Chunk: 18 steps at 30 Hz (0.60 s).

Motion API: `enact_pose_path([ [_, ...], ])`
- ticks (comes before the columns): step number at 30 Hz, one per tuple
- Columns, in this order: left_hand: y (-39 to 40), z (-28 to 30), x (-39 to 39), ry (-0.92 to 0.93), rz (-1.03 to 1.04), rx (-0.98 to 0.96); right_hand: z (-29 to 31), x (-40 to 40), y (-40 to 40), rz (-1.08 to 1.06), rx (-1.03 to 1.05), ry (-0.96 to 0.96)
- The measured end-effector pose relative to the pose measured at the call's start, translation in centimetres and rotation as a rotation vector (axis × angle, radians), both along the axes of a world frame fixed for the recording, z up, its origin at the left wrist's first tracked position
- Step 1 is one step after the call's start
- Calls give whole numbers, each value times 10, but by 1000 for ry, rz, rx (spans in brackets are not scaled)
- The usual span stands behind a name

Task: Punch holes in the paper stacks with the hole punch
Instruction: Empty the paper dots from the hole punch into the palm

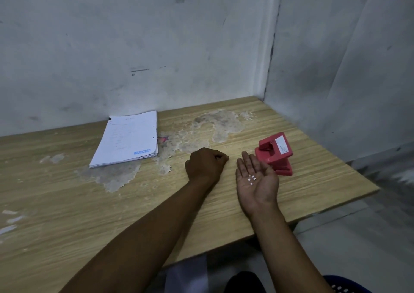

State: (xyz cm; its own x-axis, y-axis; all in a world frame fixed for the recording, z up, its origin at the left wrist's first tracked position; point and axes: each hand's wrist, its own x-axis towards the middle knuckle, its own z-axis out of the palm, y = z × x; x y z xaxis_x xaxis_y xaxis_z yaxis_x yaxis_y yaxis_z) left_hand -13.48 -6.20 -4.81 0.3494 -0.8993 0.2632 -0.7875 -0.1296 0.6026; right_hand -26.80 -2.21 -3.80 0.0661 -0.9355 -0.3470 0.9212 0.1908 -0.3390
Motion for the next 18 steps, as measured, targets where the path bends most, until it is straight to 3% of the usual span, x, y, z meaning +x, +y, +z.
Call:
enact_pose_path([
  [11, -5, -5, -6, -153, -122, -13, -1, 1, 0, 2, -11, 17],
  [18, 5, -2, 2, 112, -166, -40, 2, 1, 0, 9, -5, 5],
])
